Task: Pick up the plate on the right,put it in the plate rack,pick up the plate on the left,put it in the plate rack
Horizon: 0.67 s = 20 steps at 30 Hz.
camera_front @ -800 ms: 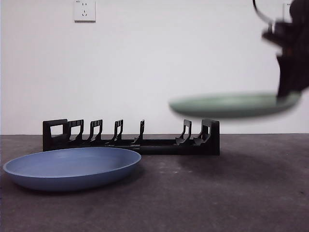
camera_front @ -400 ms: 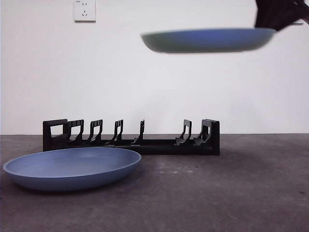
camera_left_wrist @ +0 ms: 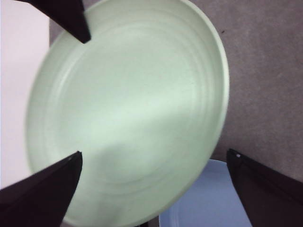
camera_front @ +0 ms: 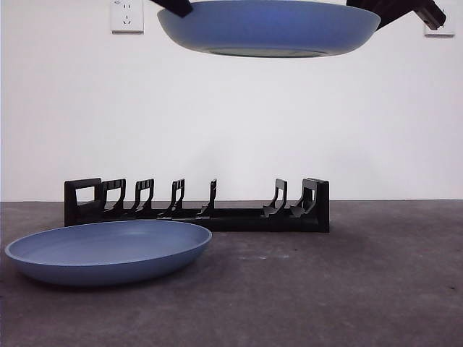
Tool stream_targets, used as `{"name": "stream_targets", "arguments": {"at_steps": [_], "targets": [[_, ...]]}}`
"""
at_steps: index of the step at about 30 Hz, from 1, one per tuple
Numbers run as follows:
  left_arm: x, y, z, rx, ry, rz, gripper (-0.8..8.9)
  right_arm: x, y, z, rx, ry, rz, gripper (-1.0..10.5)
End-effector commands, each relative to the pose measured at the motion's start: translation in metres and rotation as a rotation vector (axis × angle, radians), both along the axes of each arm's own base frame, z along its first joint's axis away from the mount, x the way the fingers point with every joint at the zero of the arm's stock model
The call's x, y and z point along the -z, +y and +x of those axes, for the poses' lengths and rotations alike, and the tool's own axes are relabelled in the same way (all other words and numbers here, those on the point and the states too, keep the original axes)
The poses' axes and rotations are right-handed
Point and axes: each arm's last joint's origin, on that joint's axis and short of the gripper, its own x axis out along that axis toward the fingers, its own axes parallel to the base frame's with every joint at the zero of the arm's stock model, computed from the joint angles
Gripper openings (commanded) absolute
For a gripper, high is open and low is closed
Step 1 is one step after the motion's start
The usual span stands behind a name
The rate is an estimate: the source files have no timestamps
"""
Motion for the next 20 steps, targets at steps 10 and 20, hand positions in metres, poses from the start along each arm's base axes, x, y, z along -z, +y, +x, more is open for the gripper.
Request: {"name": "stream_targets", "arguments": {"at_steps": [10, 20], "targets": [[0.0056, -0.0021, 0.0007, -0.001, 0.022, 0.043, 1.37, -0.0014, 0.0021, 0.0002, 0.001, 0.015, 0.034, -0.1], [0.0087, -0.0007, -0.0019, 0.012, 0.059, 0.068, -0.08, -0.0015, 0.0022, 0.0005, 0.0, 0.012, 0.036, -0.1]]}}
